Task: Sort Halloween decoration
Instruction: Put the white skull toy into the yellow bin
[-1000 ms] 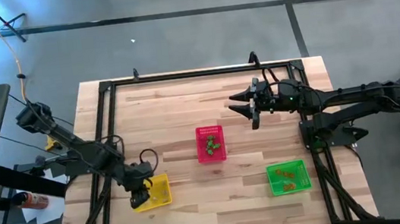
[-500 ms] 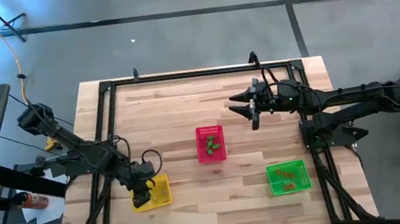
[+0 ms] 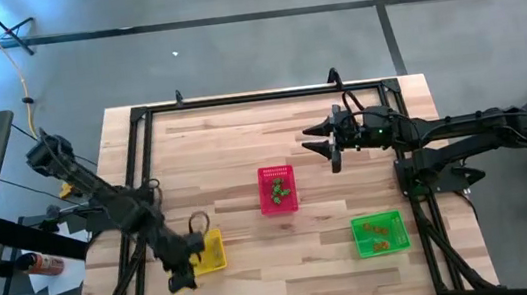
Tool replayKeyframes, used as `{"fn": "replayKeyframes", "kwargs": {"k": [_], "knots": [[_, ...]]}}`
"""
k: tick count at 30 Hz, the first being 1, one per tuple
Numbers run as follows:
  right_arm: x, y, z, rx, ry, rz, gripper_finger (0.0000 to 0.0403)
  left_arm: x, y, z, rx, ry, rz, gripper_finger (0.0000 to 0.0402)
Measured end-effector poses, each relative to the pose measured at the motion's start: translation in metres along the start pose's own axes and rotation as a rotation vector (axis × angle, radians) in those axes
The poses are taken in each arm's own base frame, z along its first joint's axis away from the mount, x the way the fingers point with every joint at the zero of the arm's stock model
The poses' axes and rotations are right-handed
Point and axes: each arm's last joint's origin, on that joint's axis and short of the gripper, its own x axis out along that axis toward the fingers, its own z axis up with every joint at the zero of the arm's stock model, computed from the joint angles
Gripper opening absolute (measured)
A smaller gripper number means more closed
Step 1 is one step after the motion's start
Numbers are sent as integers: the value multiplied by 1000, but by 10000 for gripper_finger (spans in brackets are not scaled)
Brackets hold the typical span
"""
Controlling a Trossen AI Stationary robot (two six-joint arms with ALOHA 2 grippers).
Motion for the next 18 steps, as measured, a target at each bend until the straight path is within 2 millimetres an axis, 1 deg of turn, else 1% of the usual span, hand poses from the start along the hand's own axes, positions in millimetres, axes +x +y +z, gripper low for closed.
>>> {"fn": "replayKeyframes", "kwargs": {"k": [3,7,12,18], "knots": [[0,0,-2,-12,21,-4,181,21,-7,-8,13,58,-23,159],[0,0,-2,24,21,-3,181,38,-13,-17,21,60,-37,150],[0,3,2,151,-17,37,181,51,-6,-29,77,8,91,134],[-1,13,12,321,-121,89,181,58,5,-41,232,-47,259,119]]}}
